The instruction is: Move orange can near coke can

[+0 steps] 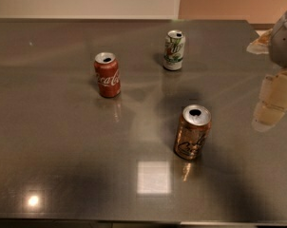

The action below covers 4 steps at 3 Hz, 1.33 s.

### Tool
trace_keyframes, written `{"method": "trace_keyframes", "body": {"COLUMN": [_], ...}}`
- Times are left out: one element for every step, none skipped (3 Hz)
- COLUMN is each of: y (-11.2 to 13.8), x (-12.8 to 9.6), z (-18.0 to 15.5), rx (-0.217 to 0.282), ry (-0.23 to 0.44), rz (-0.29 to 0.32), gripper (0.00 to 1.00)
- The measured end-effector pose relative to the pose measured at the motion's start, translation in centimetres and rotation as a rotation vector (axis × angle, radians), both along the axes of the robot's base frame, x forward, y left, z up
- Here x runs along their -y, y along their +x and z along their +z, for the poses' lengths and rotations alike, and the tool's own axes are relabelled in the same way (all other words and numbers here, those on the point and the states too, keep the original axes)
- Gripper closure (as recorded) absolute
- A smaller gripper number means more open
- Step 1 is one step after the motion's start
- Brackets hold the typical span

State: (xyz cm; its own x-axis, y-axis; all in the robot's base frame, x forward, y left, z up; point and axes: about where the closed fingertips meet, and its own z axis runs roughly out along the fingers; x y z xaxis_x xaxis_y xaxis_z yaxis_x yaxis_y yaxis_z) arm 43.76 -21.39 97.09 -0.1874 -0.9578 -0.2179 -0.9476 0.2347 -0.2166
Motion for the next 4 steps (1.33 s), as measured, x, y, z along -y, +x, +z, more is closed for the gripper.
{"method": "trace_keyframes", "body": {"y": [-0.3,-1.0,-1.9,-3.0], "x": [-0.8,-2.3,-4.2,-6.1], "z": [-1.4,-2.8,-3.9,-4.7], "rx": [-0.028,-0.054,-0.076,-0.099], "ry": [0.052,0.116,0.174,0.224], "rz": [0.072,0.158,0.242,0.312], "gripper": [0.00,0.00,0.00,0.00]}}
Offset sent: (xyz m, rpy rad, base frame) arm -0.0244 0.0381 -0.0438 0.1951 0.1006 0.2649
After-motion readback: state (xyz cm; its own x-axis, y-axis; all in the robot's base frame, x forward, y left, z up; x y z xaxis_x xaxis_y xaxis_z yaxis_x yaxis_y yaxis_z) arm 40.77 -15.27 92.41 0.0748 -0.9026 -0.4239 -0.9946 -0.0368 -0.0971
